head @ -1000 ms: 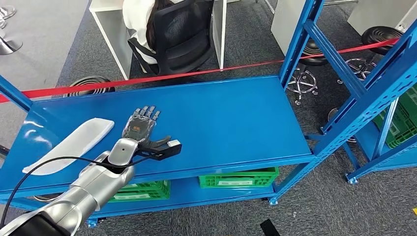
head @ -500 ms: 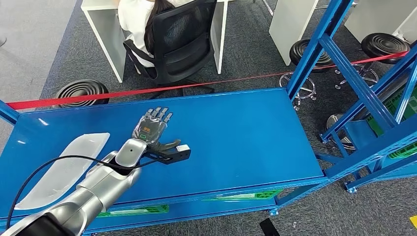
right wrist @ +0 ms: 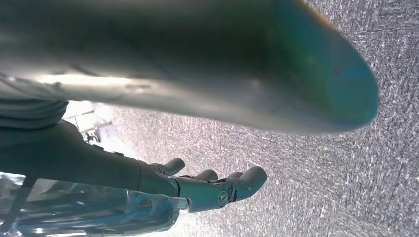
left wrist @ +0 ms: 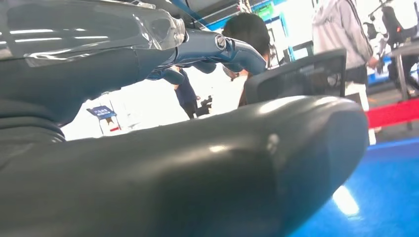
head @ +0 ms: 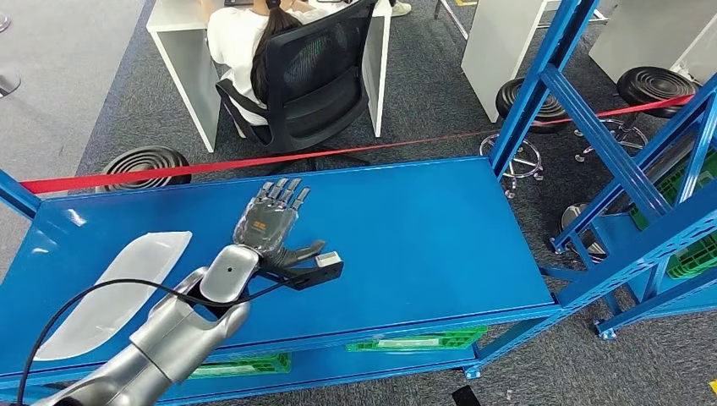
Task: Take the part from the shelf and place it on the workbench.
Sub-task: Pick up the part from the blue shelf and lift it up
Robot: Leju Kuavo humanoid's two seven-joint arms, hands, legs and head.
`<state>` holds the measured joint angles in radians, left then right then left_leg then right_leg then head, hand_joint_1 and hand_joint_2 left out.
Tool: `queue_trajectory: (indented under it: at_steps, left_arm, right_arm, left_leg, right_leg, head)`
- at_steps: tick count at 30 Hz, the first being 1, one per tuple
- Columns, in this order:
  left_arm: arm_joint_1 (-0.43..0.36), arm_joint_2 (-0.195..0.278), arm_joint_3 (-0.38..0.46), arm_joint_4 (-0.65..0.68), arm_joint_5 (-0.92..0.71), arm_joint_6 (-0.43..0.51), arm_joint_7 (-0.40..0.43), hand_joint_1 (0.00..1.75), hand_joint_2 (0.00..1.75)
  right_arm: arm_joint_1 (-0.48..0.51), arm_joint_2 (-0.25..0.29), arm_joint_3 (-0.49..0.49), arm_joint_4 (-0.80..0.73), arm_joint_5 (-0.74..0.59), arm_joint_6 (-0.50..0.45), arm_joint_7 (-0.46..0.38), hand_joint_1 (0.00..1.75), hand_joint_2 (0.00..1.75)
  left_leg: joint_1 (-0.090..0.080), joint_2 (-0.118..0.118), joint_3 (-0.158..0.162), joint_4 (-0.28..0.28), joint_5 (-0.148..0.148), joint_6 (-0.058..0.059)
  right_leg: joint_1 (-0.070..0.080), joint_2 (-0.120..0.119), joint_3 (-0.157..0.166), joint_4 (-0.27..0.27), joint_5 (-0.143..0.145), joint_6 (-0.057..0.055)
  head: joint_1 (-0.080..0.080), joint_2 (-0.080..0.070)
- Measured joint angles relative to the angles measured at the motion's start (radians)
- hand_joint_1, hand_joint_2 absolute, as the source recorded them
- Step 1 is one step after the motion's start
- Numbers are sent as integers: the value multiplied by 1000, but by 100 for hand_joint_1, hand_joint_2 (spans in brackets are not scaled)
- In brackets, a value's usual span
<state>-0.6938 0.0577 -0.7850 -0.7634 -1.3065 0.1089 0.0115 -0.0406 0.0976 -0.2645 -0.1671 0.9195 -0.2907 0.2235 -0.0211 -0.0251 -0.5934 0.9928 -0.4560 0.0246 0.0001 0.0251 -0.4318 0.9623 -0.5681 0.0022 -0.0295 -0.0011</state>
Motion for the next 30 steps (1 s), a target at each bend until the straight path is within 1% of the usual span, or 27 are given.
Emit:
queue_trajectory:
  at_steps: [4, 8, 14, 18, 21, 23, 28, 30]
  left_arm:
    - [75, 51, 23, -165, -3, -28, 13, 0, 0]
    - [116, 89, 40, -270, -7, -26, 19, 0, 0]
    - [181, 165, 93, -463, -25, -30, 61, 0, 0]
    - [213, 199, 118, -533, -26, -34, 82, 0, 175]
    - [254, 224, 148, -567, -13, -28, 100, 0, 175]
    - [291, 237, 170, -581, 1, -9, 110, 0, 175]
    - [406, 268, 237, -630, 27, 55, 157, 0, 175]
    - [458, 281, 278, -647, 48, 67, 163, 0, 175]
  right_arm:
    - [0, 0, -9, 0, 2, 0, 1, 0, 0]
    - [0, 0, -15, 0, 1, -1, 0, 0, 0]
    - [0, 0, -30, 0, 0, -3, -3, 0, 0]
    - [0, 0, -33, 0, 6, -2, -2, 0, 0]
    - [0, 0, -33, 0, 14, -2, 3, 0, 0]
    - [1, -1, -33, 0, 17, 1, 6, 0, 0]
    - [2, -10, -33, 0, 36, 7, 11, 0, 0]
    - [5, -18, -34, 0, 37, -1, -4, 0, 0]
  left_leg:
    - [1, -1, 0, 0, 0, 0]
    - [2, 0, 0, -1, 0, 0]
    - [2, -1, 1, -1, 0, 0]
    - [2, -1, 1, -1, 0, 0]
    - [2, 0, 1, -1, 0, 0]
    - [2, 0, 1, -1, 0, 0]
    - [2, 0, 1, -1, 0, 0]
    - [2, 1, 1, -1, 0, -1]
  right_leg:
    - [1, 0, 0, 0, 0, 0]
    - [2, 0, 0, 0, 0, 0]
    - [2, -1, 0, 0, 0, -1]
    - [2, -1, 1, 0, 0, -1]
    - [2, -1, 1, 0, 0, -1]
    - [2, -1, 1, 0, 0, -1]
    - [2, 0, 1, 0, -1, -1]
    - [2, 0, 0, 0, -1, -1]
  head:
    - [0, 0]
    - [0, 0]
    - [0, 0]
    - [0, 0]
    - [0, 0]
    - [0, 0]
    - [0, 0]
    - [0, 0]
